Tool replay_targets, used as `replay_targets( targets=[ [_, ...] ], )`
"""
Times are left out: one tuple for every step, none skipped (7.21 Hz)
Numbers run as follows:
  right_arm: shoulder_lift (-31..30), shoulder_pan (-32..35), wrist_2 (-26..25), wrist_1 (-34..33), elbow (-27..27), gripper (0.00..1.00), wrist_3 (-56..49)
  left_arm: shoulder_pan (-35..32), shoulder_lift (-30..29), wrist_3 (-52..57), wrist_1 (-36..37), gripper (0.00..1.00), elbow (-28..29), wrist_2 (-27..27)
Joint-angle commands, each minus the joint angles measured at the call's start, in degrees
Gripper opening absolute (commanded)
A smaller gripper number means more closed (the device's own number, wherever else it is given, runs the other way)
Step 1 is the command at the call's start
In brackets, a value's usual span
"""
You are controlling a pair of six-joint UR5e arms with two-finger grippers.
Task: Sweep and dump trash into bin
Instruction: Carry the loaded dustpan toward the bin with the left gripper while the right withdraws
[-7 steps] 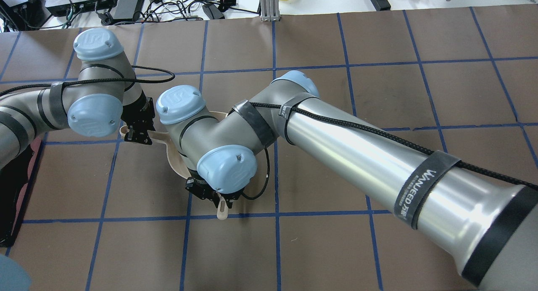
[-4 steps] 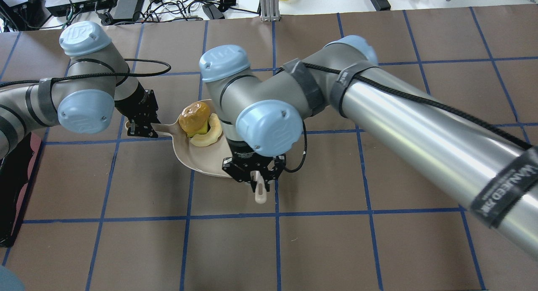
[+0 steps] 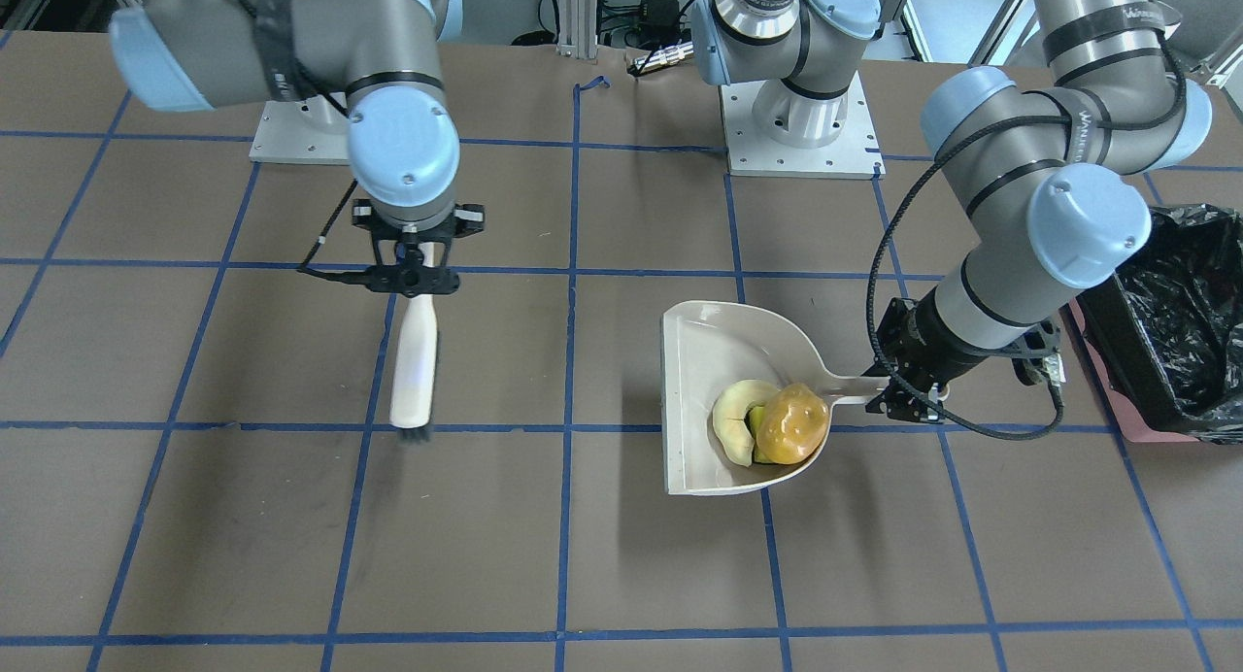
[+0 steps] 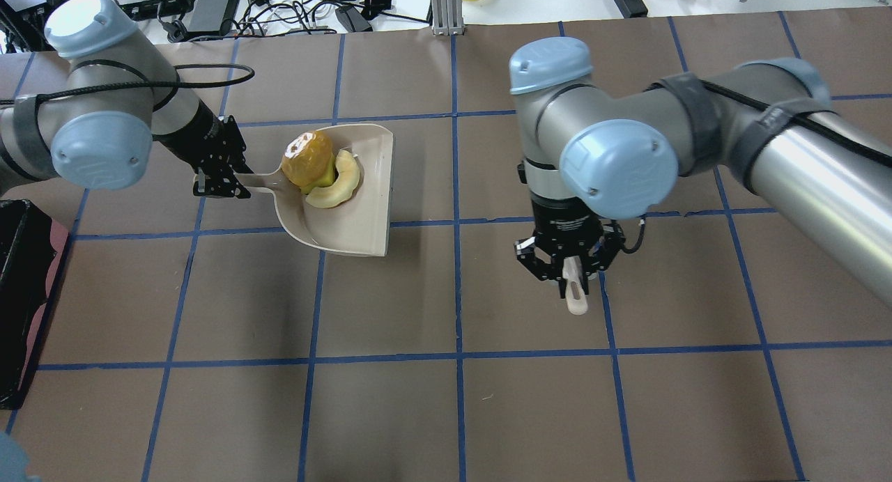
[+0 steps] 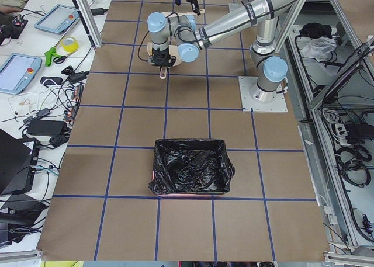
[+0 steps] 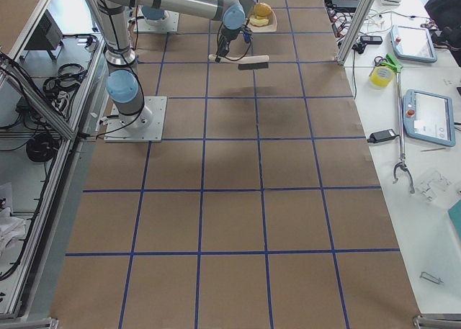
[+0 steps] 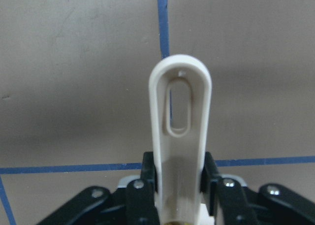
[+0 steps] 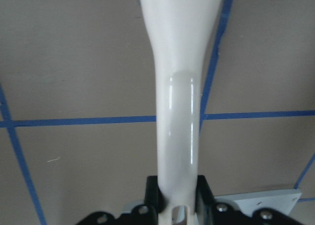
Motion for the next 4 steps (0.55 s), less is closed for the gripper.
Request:
replay_targets(
  targets=[
    [-3.44, -12.48, -4.46, -1.85, 5.04, 0.04, -10.07, 4.09, -0.1, 4.9, -7.76, 0.0, 6.21, -1.46],
    [-3.27, -16.79, -5.44, -4.38, 5.05, 0.04, -13.94, 6.28, -0.8, 8.49, -12.85, 0.0, 9.9, -1.47],
    [-2.75, -20.32, -6.23, -6.4, 4.97, 0.04, -16.85, 8.22, -1.33, 11.92, -16.12, 0.0, 12.81, -1.38],
    [-1.0, -21.22, -6.5, -7.82, 3.49, 0.04, -19.92, 10.85, -1.42, 16.39, -18.76, 0.0, 14.49, -1.03]
  ],
)
